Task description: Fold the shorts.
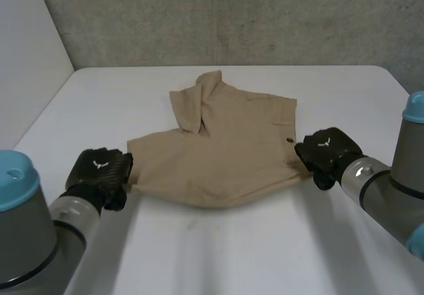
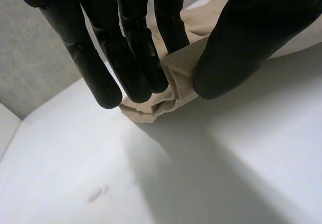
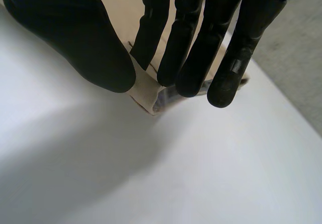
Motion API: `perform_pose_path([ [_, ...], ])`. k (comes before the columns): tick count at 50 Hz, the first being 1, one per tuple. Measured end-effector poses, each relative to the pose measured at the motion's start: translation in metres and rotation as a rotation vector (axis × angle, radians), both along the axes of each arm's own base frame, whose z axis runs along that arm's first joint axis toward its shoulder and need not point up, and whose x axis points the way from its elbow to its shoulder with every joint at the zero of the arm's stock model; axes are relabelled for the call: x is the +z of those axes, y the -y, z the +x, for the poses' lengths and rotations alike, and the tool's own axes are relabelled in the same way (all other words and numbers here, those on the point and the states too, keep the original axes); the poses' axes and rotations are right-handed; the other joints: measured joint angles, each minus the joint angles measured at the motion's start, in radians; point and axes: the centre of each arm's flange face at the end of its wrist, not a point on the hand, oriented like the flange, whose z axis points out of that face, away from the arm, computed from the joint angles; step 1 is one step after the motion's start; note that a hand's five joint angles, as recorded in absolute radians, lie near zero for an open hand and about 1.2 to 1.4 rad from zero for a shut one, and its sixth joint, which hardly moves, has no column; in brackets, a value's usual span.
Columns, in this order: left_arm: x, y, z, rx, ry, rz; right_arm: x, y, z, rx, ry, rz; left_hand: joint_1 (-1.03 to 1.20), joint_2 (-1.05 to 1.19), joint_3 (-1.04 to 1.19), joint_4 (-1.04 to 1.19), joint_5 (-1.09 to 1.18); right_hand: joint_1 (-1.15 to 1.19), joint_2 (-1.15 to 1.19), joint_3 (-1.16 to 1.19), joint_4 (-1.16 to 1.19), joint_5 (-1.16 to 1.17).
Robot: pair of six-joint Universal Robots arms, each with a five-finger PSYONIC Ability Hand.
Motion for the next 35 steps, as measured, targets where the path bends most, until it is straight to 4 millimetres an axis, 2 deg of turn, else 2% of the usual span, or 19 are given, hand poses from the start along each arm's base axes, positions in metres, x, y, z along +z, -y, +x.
perform_pose_path([
  [9, 0.017, -0.045, 0.017, -0.038, 0.106, 0.149, 0.007, -0.047, -0.017, 0.083, -0.201, 0.184, 0.0, 0.0, 0.0, 0.0, 0.0, 0.0, 0.0, 0.0, 0.0, 0.0],
  [10, 0.02, -0.056, 0.02, -0.059, 0.13, 0.177, 0.007, -0.06, -0.022, 0.119, -0.264, 0.23, 0.0, 0.0, 0.0, 0.0, 0.0, 0.0, 0.0, 0.0, 0.0, 0.0],
  [14, 0.023, -0.076, 0.023, -0.109, 0.155, 0.212, 0.006, -0.084, -0.031, 0.184, -0.358, 0.302, 0.0, 0.0, 0.0, 0.0, 0.0, 0.0, 0.0, 0.0, 0.0, 0.0],
  [19, 0.019, -0.089, 0.024, -0.157, 0.153, 0.224, 0.001, -0.097, -0.037, 0.219, -0.398, 0.332, 0.0, 0.0, 0.0, 0.0, 0.0, 0.0, 0.0, 0.0, 0.0, 0.0],
  [26, 0.011, -0.08, 0.016, -0.174, 0.133, 0.195, -0.003, -0.092, -0.035, 0.216, -0.38, 0.283, -0.015, -0.022, -0.011, -0.011, -0.008, 0.0, 0.0, 0.0, 0.0, 0.0],
  [27, 0.011, -0.074, 0.012, -0.175, 0.125, 0.174, -0.003, -0.089, -0.034, 0.214, -0.374, 0.267, -0.218, -0.208, -0.207, -0.207, -0.189, 0.0, 0.0, 0.0, 0.0, 0.0],
  [28, 0.012, -0.069, 0.01, -0.175, 0.118, 0.156, -0.004, -0.087, -0.033, 0.211, -0.367, 0.252, -0.611, -0.607, -0.599, -0.593, -0.554, 0.0, 0.0, 0.0, 0.0, 0.0],
  [32, 0.024, -0.048, -0.002, -0.181, 0.103, 0.057, -0.004, -0.081, -0.031, 0.199, -0.347, 0.22, -0.712, -0.789, -0.777, -0.795, -0.736, 0.0, 0.0, 0.0, 0.0, 0.0],
  [35, 0.033, -0.031, -0.011, -0.187, 0.099, -0.024, -0.004, -0.078, -0.03, 0.19, -0.333, 0.206, -0.712, -0.802, -0.79, -0.806, -0.746, 0.0, 0.0, 0.0, 0.0, 0.0],
])
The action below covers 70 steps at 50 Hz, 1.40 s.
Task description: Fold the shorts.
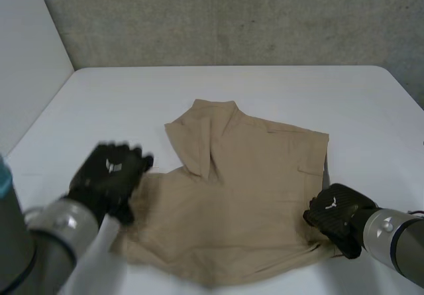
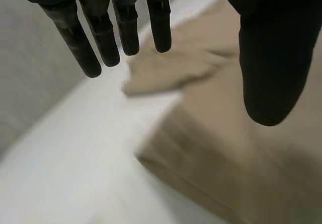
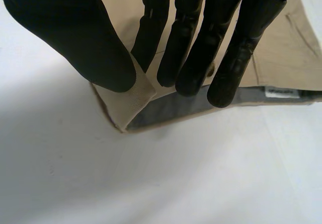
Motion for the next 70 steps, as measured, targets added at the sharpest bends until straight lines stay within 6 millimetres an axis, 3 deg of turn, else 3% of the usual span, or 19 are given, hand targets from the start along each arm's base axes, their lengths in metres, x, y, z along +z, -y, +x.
perform_pose_path([
  [4, 0.012, 0.033, -0.02, -0.027, -0.019, -0.143, 0.0, 0.003, 0.001, -0.013, 0.02, -0.015, 0.0, -0.007, -0.004, -0.002, -0.002, 0.0, 0.0, 0.0, 0.0, 0.0],
  [5, 0.012, 0.033, -0.02, -0.027, -0.019, -0.143, 0.0, 0.003, 0.001, -0.013, 0.02, -0.015, 0.0, -0.007, -0.004, -0.002, -0.002, 0.0, 0.0, 0.0, 0.0, 0.0],
  [6, 0.012, 0.047, -0.03, -0.046, -0.027, -0.188, -0.001, 0.004, 0.002, -0.017, 0.027, -0.02, 0.0, -0.007, -0.004, -0.002, -0.002, 0.0, 0.0, 0.0, 0.0, 0.0],
  [11, 0.009, 0.065, -0.043, -0.075, -0.038, -0.228, -0.002, 0.005, 0.002, -0.02, 0.031, -0.021, 0.0, -0.007, -0.004, -0.002, -0.002, 0.0, 0.0, 0.0, 0.0, 0.0],
  [12, -0.002, 0.09, -0.063, -0.118, -0.05, -0.254, -0.005, 0.006, 0.003, -0.022, 0.034, -0.02, 0.0, -0.007, -0.004, -0.002, -0.002, 0.0, 0.0, 0.0, 0.0, 0.0],
  [17, -0.026, 0.125, -0.087, -0.163, -0.043, -0.23, -0.009, 0.008, 0.003, -0.025, 0.036, -0.016, 0.0, -0.007, -0.004, -0.002, -0.001, 0.0, 0.0, 0.0, 0.0, 0.0],
  [25, -0.061, 0.161, -0.113, -0.29, -0.025, -0.204, -0.015, 0.012, 0.004, -0.028, 0.037, -0.017, 0.0, -0.005, -0.003, 0.0, 0.002, 0.0, 0.0, 0.0, 0.0, 0.0],
  [31, -0.08, 0.178, -0.119, -0.36, -0.029, -0.198, -0.018, 0.014, 0.005, -0.036, 0.042, -0.015, 0.0, -0.005, -0.002, 0.0, 0.013, 0.0, 0.0, 0.0, 0.0, 0.0],
  [41, -0.101, 0.192, -0.121, -0.367, -0.016, -0.149, -0.021, 0.015, 0.005, -0.044, 0.046, -0.009, 0.135, 0.142, 0.138, 0.147, 0.151, 0.0, 0.0, 0.0, 0.0, 0.0],
  [44, -0.104, 0.194, -0.121, -0.359, -0.007, -0.127, -0.022, 0.016, 0.004, -0.045, 0.046, -0.011, 0.411, 0.407, 0.386, 0.403, 0.398, 0.0, 0.0, 0.0, 0.0, 0.0],
  [46, -0.103, 0.195, -0.12, -0.346, -0.003, -0.125, -0.021, 0.016, 0.004, -0.046, 0.047, -0.013, 0.707, 0.682, 0.672, 0.69, 0.686, 0.0, 0.0, 0.0, 0.0, 0.0],
  [47, -0.103, 0.196, -0.12, -0.34, -0.002, -0.126, -0.021, 0.016, 0.004, -0.046, 0.047, -0.014, 0.737, 0.744, 0.735, 0.755, 0.74, 0.0, 0.0, 0.0, 0.0, 0.0],
  [58, -0.079, 0.205, -0.103, -0.173, 0.039, -0.171, -0.022, 0.018, 0.003, -0.053, 0.047, -0.015, 0.737, 0.791, 0.785, 0.802, 0.75, 0.0, 0.0, 0.0, 0.0, 0.0],
  [70, -0.089, 0.189, -0.077, -0.157, 0.203, -0.136, -0.022, 0.017, 0.003, -0.053, 0.047, -0.012, 0.737, 0.794, 0.786, 0.806, 0.75, 0.0, 0.0, 0.0, 0.0, 0.0],
])
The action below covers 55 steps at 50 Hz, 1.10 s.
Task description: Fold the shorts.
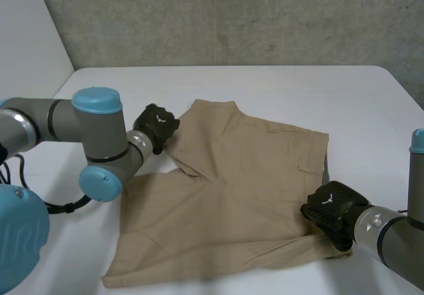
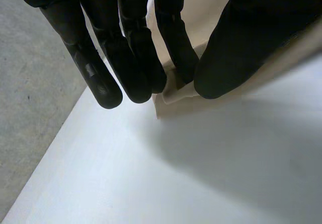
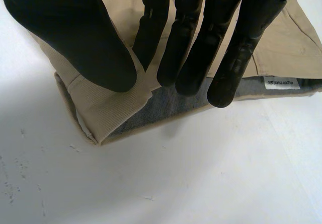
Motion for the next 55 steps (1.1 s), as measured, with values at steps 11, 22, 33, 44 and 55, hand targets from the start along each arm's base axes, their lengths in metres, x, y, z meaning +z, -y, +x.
perform_pose_path([
  [11, 0.0, -0.01, 0.032, 0.076, 0.176, -0.005, -0.001, -0.001, 0.0, 0.002, -0.001, 0.004, 0.0, 0.002, 0.001, 0.0, 0.0, 0.0, 0.0, 0.0, 0.0, 0.0],
  [22, 0.006, -0.02, 0.037, 0.087, 0.18, 0.01, -0.002, -0.003, 0.0, 0.004, -0.003, 0.012, -0.416, -0.429, -0.423, -0.423, -0.362, 0.0, 0.0, 0.0, 0.0, 0.0],
  [33, 0.044, -0.038, 0.03, 0.072, 0.127, -0.046, -0.001, 0.002, 0.001, -0.038, 0.048, -0.007, -0.742, -0.792, -0.783, -0.803, -0.744, 0.0, 0.0, 0.0, 0.0, 0.0],
  [44, 0.088, -0.108, 0.06, 0.148, -0.109, 0.052, 0.008, 0.022, 0.007, -0.143, 0.202, -0.069, -0.742, -0.792, -0.783, -0.803, -0.744, 0.0, 0.0, 0.0, 0.0, 0.0],
  [55, 0.077, -0.19, 0.094, 0.246, -0.253, 0.302, 0.005, 0.029, 0.011, -0.174, 0.256, -0.086, -0.742, -0.791, -0.783, -0.801, -0.741, 0.0, 0.0, 0.0, 0.0, 0.0],
])
